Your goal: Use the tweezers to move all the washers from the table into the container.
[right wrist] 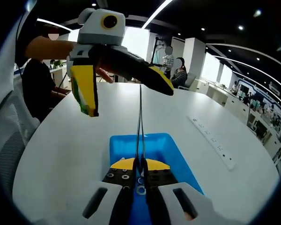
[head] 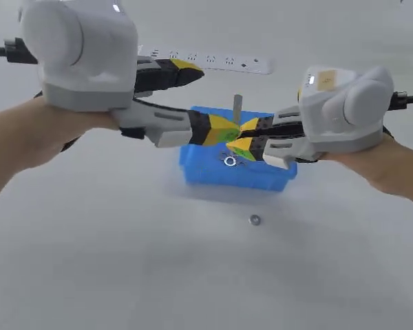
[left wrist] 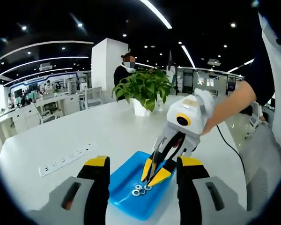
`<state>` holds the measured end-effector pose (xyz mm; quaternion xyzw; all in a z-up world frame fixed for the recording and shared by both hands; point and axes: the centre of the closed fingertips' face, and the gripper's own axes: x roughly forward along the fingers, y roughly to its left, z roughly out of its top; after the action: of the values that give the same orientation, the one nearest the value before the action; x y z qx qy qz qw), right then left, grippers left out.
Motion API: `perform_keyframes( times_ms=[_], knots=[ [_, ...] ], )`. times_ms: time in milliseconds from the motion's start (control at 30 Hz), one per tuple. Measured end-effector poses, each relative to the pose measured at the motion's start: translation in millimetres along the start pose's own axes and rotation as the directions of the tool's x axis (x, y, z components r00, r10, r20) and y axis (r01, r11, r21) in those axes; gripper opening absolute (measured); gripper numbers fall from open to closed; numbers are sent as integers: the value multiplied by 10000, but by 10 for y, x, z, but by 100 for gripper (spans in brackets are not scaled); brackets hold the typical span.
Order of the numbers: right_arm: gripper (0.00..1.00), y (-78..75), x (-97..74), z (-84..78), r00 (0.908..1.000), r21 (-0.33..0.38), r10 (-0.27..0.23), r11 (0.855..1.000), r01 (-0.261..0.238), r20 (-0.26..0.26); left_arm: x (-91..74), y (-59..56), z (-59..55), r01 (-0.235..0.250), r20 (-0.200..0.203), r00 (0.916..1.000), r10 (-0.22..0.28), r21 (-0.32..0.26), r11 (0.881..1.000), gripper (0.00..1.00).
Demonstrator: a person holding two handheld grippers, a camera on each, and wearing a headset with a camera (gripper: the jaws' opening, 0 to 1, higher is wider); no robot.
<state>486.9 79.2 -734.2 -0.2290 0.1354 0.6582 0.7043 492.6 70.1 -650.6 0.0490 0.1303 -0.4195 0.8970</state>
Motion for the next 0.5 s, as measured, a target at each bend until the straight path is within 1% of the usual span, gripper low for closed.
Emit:
perform_keyframes(
  times_ms=[33, 100, 200, 267, 300, 400, 467, 500],
  knots=[
    [7, -5, -5, 10, 10000, 77, 6, 10000, -7, 79, 16, -12, 5, 137, 36, 9999, -137, -55, 9999, 55],
    [7, -13, -12, 28, 9998, 93, -5, 10000, 3, 180, 33, 4, -15, 379, 4, 9993, -379, -170, 9991, 48],
    [6, -22, -19, 48, 9996, 95, -4, 10000, 1, 274, 53, -58, -23, 760, 49, 9971, -759, -212, 9969, 38],
    [6, -23, -27, 61, 9994, 105, 34, 9999, -37, 349, 58, -60, -37, 803, 0, 9968, -803, -120, 9967, 29],
    [6, -29, -29, 66, 9993, 57, 5, 10000, -7, 362, 58, -59, -46, 858, -14, 9963, -858, -59, 9963, 26],
    [6, -15, -32, 71, 9992, 69, 93, 9999, -95, 395, 78, -77, -30, 836, -20, 9965, -836, 139, 9964, 25],
    [6, -2, -32, 69, 9991, 43, 147, 9999, -148, 386, 85, -86, -10, 954, 85, 9954, -955, 174, 9953, 22],
    [6, 11, -31, 69, 9991, 57, 186, 9998, -188, 394, 87, -86, 0, 978, 122, 9951, -982, 288, 9948, 20]
  ],
)
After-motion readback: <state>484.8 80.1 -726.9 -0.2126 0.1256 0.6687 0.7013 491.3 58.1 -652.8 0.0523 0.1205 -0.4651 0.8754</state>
